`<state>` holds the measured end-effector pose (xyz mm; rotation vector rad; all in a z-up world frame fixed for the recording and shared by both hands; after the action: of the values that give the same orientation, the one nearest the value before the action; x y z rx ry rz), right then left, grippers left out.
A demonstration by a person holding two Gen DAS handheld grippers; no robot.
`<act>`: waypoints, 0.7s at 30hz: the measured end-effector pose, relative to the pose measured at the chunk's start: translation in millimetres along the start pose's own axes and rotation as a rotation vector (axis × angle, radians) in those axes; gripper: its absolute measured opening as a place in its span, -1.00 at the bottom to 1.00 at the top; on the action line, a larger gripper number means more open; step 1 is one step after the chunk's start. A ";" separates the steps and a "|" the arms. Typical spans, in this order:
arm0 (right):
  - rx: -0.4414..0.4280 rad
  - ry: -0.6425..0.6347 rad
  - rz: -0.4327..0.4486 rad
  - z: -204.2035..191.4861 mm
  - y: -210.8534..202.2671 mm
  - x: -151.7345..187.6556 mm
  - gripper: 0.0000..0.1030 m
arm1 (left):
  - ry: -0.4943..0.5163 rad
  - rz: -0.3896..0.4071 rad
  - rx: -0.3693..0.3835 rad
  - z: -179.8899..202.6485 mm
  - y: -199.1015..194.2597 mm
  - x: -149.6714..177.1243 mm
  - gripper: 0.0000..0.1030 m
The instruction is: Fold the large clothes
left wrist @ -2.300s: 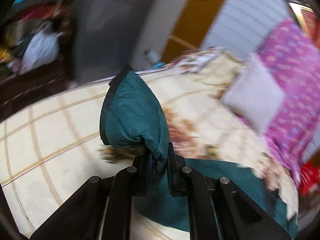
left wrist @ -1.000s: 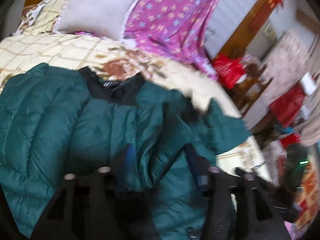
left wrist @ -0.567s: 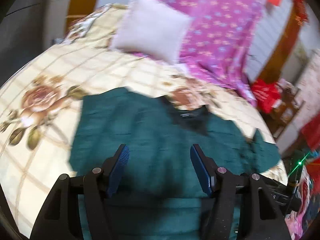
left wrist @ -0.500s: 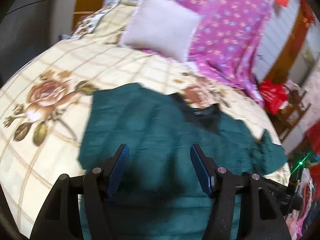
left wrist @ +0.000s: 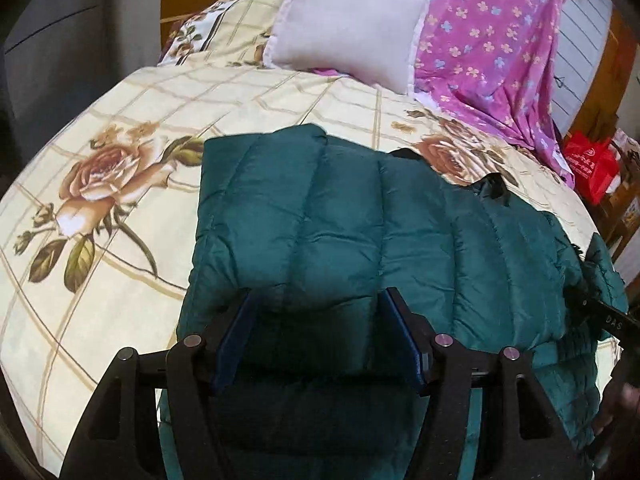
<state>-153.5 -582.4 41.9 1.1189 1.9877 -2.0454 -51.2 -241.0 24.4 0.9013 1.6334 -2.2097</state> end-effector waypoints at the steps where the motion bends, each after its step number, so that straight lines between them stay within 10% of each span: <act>1: -0.001 0.017 0.018 3.0 -6.3 0.9 -0.29 | 0.005 0.004 0.007 0.9 -3.8 -1.2 -0.12; 6: -0.016 0.008 0.137 -0.7 -49.5 -7.3 0.35 | 0.020 0.065 -0.002 8.3 -16.9 -15.2 -0.12; 11: -0.099 -0.129 0.128 -46.1 -44.9 -16.7 0.39 | 0.019 0.063 0.001 22.0 -2.2 -26.0 -0.12; 21: 0.005 -0.193 0.039 -56.1 36.8 -2.3 0.41 | 0.064 0.043 -0.051 30.8 36.1 -17.1 -0.12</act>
<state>-108.1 -538.9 18.3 0.9138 1.8562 -2.0528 -28.8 -284.5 12.5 0.9937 1.6744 -2.1208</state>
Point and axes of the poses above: each gripper's, at about its wrist camera, not at the fingertips, and y roughly the way its jaws point, z to its right, x to its underside, the point moved 5 cm from there along y, roughly the way its jaws point
